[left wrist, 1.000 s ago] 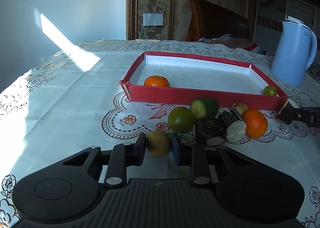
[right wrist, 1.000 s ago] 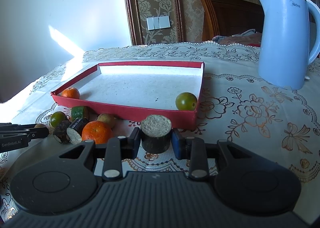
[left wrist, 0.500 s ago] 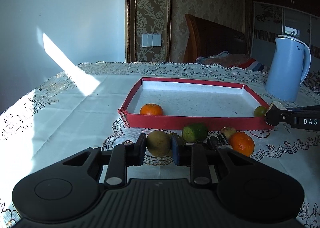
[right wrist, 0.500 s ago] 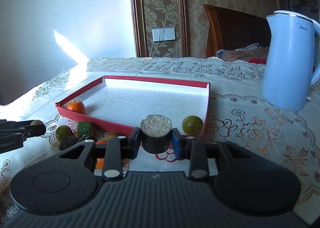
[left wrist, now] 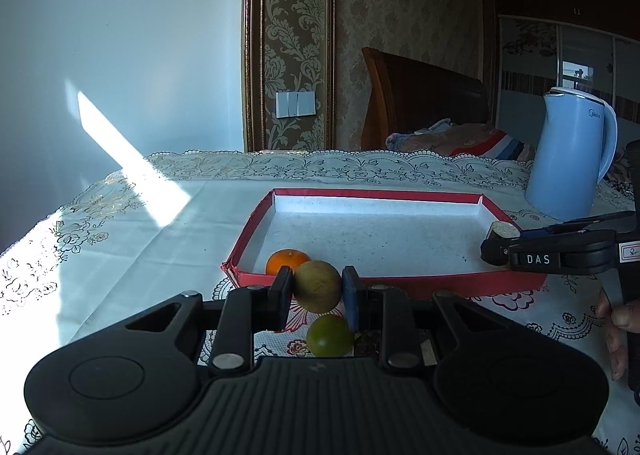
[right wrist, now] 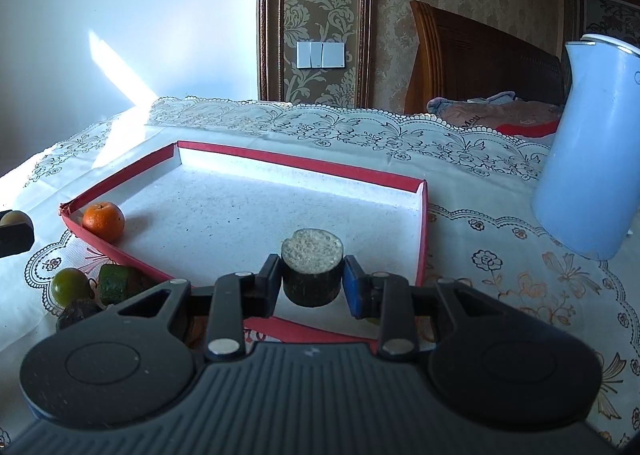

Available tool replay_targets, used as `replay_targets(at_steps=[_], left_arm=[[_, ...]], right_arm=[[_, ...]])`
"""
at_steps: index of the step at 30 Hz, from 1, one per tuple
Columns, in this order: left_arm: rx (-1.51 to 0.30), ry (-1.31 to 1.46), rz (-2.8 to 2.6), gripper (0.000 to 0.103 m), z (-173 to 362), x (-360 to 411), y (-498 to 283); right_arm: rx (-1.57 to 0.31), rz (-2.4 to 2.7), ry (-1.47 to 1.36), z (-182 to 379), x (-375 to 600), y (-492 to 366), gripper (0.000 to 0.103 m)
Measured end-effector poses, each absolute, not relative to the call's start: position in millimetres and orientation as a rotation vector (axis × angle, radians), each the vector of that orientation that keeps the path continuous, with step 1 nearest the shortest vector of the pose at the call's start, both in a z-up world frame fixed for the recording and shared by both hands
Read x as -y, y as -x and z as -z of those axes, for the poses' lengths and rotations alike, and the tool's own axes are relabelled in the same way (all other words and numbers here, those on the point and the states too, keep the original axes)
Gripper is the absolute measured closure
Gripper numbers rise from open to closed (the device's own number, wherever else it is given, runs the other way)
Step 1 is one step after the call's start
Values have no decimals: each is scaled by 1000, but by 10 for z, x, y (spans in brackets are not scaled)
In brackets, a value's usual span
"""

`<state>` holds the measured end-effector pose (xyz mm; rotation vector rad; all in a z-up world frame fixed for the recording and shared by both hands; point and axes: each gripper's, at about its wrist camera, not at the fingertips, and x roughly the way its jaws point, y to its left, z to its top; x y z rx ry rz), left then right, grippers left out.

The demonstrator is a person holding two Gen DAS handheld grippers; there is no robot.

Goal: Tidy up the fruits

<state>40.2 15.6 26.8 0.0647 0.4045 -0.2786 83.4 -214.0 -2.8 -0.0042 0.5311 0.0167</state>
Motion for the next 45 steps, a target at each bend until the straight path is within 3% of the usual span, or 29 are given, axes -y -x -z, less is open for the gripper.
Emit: replay_targets(at_steps=[45], left_arm=[[-503,-146,65,77,-221,524,-1197]], right_arm=[[-517,-20,-52,34,2220,-856,72]])
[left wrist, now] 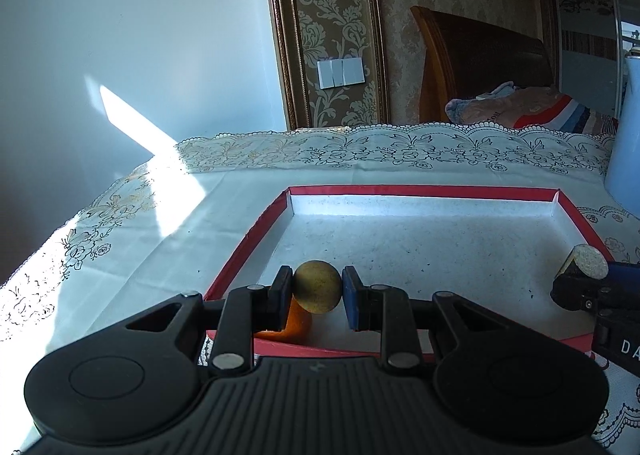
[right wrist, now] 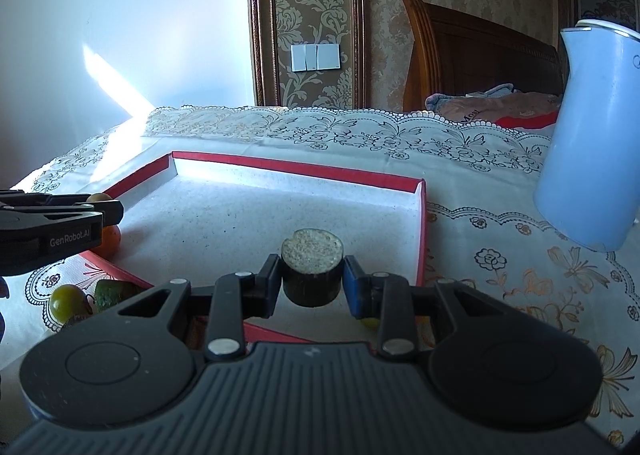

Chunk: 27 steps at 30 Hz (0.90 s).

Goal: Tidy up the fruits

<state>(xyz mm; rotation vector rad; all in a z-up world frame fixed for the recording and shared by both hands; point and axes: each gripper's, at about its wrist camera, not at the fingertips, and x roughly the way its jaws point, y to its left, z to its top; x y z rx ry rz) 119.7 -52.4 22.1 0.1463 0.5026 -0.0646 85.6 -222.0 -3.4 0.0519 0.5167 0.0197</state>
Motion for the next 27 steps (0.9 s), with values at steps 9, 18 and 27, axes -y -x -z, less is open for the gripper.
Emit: replay_targets(at_steps=[9,18,27], left_arm=[[-522,-139,80,77,-192,540,-1240],[-528,-140,78,77,-171,551,-1256],[-547,-141,74,77,-134,562,-1290]], right_arm=[[-518,-21,-46,39,2202,-874,72],[-522,-24,-44,48,2186,-894,72],[-528,-25,-39,80,2167,-914,72]])
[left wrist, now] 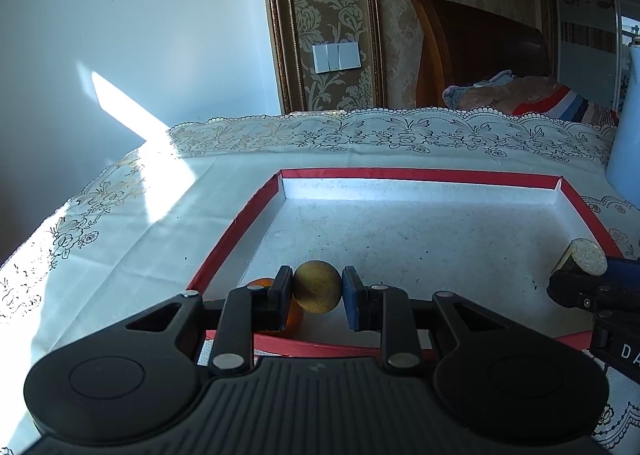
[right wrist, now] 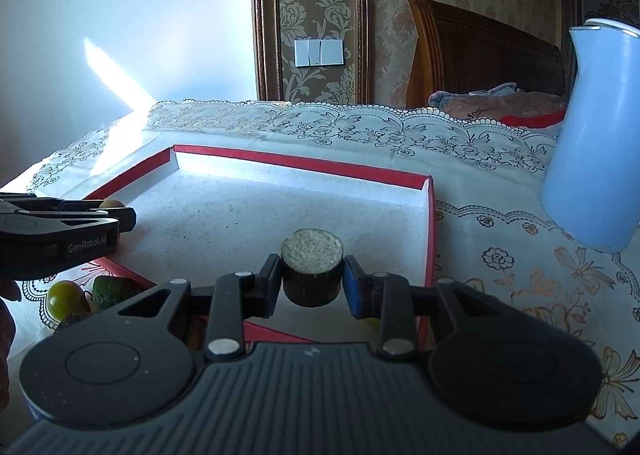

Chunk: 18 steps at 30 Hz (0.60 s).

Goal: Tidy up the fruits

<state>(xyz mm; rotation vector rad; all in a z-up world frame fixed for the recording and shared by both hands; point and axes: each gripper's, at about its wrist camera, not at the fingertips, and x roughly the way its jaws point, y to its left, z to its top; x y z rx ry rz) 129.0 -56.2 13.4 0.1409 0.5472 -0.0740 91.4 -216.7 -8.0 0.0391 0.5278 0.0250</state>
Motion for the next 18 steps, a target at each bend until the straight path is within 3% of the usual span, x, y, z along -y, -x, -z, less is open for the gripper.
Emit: replay_targets(at_steps=[18], left_arm=[[-553,-110,100,77,-125,531,-1309]], right_arm=[[-516,-10,-30,69,2143,-912,72]])
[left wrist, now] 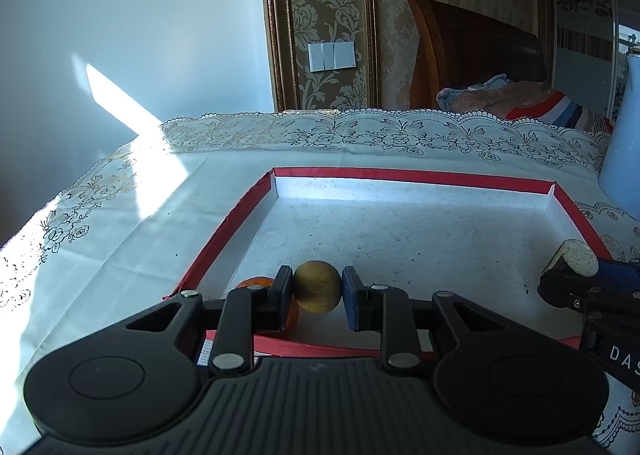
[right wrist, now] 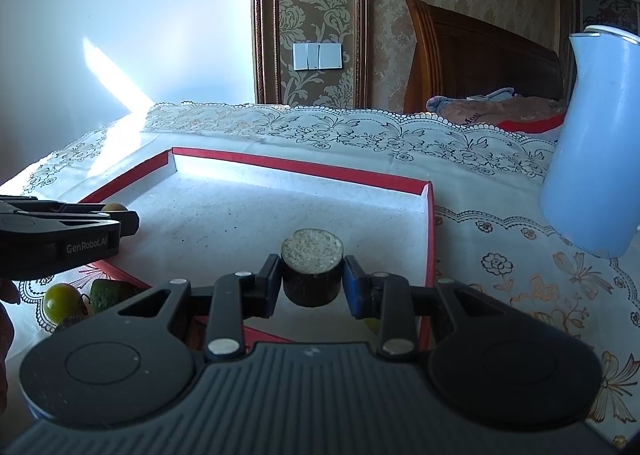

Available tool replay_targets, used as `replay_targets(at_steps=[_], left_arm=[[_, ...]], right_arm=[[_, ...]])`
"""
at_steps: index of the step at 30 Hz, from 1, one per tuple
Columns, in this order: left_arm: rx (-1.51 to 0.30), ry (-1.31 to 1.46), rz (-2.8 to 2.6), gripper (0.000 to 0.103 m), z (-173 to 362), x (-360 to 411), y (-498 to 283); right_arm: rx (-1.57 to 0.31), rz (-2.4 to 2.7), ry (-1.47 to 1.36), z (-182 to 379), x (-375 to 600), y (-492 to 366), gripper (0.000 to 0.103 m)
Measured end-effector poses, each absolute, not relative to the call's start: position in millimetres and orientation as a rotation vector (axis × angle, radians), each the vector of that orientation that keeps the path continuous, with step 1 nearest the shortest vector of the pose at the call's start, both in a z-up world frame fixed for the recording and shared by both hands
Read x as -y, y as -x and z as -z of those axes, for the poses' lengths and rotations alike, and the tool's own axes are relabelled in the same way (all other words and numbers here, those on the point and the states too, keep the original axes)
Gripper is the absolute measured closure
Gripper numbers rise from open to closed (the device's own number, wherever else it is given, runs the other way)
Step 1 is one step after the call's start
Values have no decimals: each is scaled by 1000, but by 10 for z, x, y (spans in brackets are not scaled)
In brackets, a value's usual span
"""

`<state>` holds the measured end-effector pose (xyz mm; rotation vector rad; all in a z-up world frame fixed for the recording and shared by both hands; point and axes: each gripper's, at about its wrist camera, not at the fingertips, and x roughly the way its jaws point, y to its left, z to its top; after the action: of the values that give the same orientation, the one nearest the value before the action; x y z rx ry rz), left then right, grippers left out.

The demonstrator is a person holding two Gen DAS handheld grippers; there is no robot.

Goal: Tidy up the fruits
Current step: 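Lower the brown fruit and cut piece into the tray and open both grippers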

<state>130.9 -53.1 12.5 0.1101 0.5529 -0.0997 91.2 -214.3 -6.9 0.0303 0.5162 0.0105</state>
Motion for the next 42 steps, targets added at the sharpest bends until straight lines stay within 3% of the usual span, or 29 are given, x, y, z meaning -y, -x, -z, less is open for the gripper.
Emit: replay_targets(at_steps=[42], left_arm=[[-536,-161,69,77,-97,637,-1299]], right_arm=[[-574,91,-33,29,2152,-1004,72]])
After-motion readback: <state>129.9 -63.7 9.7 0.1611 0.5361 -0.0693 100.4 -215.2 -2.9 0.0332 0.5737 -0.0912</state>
